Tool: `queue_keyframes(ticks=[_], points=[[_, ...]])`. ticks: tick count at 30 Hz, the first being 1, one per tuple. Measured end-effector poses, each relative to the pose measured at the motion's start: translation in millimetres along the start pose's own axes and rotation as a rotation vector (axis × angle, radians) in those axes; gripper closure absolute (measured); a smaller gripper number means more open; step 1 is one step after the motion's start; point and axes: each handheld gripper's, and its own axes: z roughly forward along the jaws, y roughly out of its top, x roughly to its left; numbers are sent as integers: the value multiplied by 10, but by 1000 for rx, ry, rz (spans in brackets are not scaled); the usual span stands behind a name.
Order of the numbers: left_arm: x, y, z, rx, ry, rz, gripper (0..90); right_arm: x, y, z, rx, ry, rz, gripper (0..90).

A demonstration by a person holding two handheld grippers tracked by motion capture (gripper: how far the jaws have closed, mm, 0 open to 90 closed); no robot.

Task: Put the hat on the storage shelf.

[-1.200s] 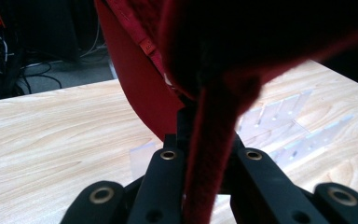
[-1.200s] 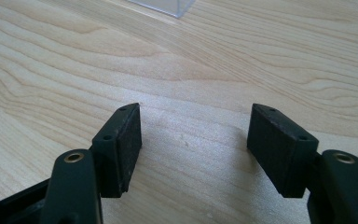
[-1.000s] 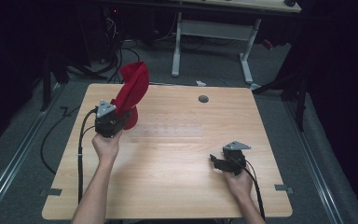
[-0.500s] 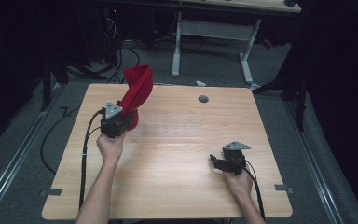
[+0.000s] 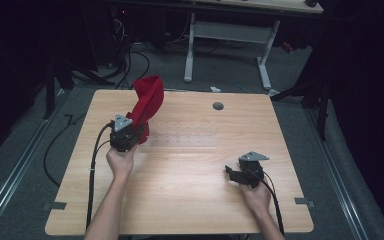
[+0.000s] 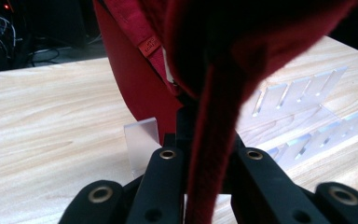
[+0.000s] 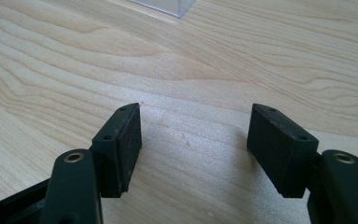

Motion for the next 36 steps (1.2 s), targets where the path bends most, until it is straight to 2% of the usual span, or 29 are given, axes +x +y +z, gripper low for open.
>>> queue_keyframes(ticks=[4,21,24,27,28,29,31,32,36], points=[[12,-19,-22,7,-1,-10,841,-1,0,1,-1,0,-1,355],[-6,-69,-97,85,-9,33,810,0,-1,0,-1,0,-1,355],[-22,-82,-129,107,-11,45,719,-2,0,1,-2,0,-3,354],[-34,-77,-166,93,-14,32,613,0,-1,0,-1,0,-2,354],[-38,-76,-182,89,-14,32,613,0,-1,0,-1,0,-2,354],[-39,-79,-205,96,-10,37,540,-1,-1,1,-2,0,-6,354],[-41,-85,-215,97,-4,43,500,-1,-1,1,-2,0,-6,353],[-39,-96,-232,106,8,63,473,-1,-1,1,-2,1,-6,354],[-36,-103,-276,114,11,60,432,-1,-1,1,-2,1,-7,353]])
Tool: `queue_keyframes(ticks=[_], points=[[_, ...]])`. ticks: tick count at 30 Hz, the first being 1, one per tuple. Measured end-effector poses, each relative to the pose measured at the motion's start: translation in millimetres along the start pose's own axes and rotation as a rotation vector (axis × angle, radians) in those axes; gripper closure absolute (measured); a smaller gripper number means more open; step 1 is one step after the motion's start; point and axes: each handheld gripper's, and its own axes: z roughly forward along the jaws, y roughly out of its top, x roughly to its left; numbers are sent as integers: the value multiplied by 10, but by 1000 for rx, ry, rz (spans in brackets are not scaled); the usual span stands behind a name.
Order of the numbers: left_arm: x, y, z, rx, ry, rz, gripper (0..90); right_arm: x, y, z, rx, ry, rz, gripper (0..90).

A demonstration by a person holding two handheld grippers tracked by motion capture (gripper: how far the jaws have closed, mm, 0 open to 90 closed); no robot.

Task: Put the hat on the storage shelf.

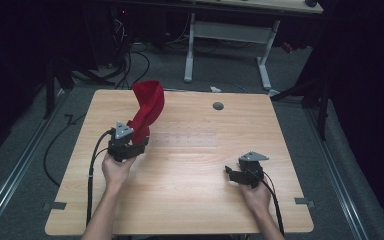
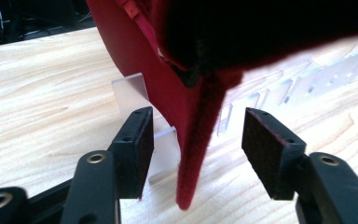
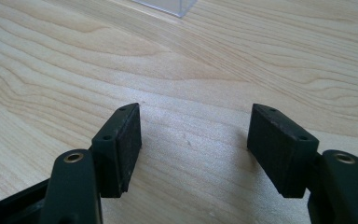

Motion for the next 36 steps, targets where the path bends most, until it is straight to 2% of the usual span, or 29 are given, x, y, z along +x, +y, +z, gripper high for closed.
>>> queue_keyframes(ticks=[3,9,14,22,36], points=[[-27,-19,-48,8,3,16,396,0,0,0,0,0,0,353],[-49,-30,-128,8,-4,0,359,2,0,0,1,0,3,353],[-69,-26,-188,13,-8,6,341,0,0,0,0,0,0,353],[-53,-42,-276,13,16,0,333,0,0,0,0,0,0,353],[-20,-82,-475,9,23,-34,344,2,0,0,1,0,3,353]])
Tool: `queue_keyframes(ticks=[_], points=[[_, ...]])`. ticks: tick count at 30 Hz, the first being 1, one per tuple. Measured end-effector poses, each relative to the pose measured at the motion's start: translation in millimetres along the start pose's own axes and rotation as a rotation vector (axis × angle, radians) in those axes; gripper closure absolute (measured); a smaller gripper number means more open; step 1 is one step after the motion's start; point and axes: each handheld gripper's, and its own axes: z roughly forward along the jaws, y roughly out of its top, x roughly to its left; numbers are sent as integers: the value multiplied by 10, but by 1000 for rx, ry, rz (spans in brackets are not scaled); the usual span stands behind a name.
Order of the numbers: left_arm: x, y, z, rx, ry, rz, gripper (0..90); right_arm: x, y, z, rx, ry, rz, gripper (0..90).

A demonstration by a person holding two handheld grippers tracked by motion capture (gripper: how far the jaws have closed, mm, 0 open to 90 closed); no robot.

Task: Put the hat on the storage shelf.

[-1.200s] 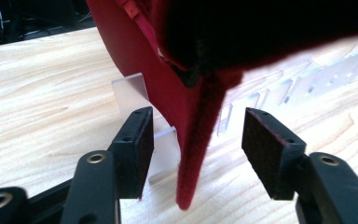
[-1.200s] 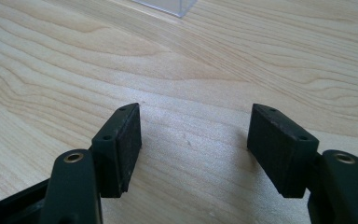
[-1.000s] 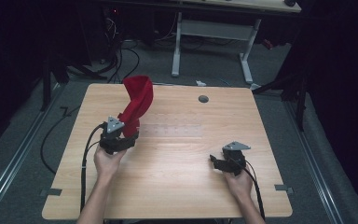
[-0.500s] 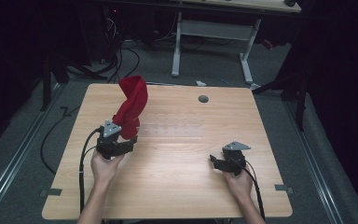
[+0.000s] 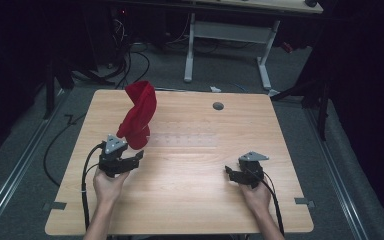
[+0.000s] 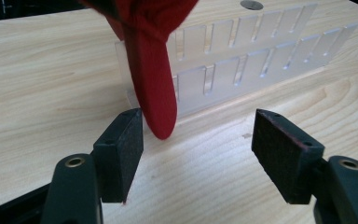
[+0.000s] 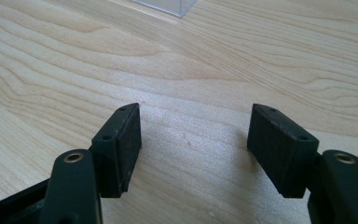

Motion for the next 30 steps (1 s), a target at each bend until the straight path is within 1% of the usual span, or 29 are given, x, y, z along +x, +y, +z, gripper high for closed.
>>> queue_keyframes(ticks=[6,10,15,16,18,19,20,21,23,24,25,26,27,30], points=[[-6,-26,-95,1,-3,-7,346,0,0,0,0,0,0,353],[-17,-72,-156,11,-6,-10,347,0,0,0,0,0,0,353],[-39,-175,-210,29,-20,-25,349,-2,0,1,-1,0,-3,353],[-39,-175,-210,29,-20,-25,349,-2,0,1,-1,0,-3,353],[-50,-250,-211,53,-25,-35,349,-2,1,0,0,0,-3,353],[-50,-250,-211,53,-25,-35,349,-2,1,0,0,0,-3,353],[-61,-315,-206,66,-30,-45,350,-2,0,0,0,0,-3,353],[-61,-315,-206,66,-30,-45,350,0,0,0,1,0,0,353],[-75,-414,-187,94,-32,-39,350,-2,0,1,-1,0,-3,353],[-75,-414,-187,94,-32,-39,350,-2,0,1,-1,0,-3,353],[-86,-466,-170,107,-32,-40,350,-2,0,0,0,0,-3,353],[-86,-466,-170,107,-32,-40,349,-2,0,1,0,0,-3,353],[-103,-512,-156,117,-35,-37,349,-2,0,1,-1,0,-3,353],[-118,-558,-133,131,-35,-27,350,-2,0,1,-1,0,-2,353]])
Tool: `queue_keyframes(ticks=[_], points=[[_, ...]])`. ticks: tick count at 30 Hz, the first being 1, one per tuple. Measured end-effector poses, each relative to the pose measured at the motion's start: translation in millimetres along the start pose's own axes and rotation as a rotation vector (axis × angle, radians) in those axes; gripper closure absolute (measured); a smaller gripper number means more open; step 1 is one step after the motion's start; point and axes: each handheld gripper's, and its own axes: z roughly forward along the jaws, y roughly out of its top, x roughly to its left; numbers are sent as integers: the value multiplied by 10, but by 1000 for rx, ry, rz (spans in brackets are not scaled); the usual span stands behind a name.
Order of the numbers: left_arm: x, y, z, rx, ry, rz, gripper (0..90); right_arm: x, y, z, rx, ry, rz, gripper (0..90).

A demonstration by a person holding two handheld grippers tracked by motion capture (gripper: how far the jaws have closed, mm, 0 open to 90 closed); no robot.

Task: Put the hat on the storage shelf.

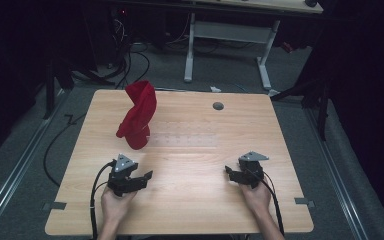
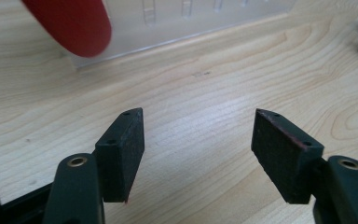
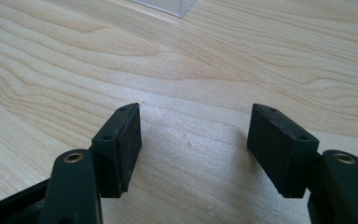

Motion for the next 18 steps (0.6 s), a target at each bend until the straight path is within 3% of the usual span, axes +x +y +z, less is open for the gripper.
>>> queue_keyframes(ticks=[3,5,9,18], points=[[-26,-67,66,25,0,16,350,0,0,0,0,0,0,353],[-58,-119,112,41,9,57,350,0,0,0,0,0,0,353],[-112,-190,188,51,3,87,347,0,0,0,0,0,0,353],[-106,-263,303,50,26,98,346,2,0,-1,1,0,2,353]])
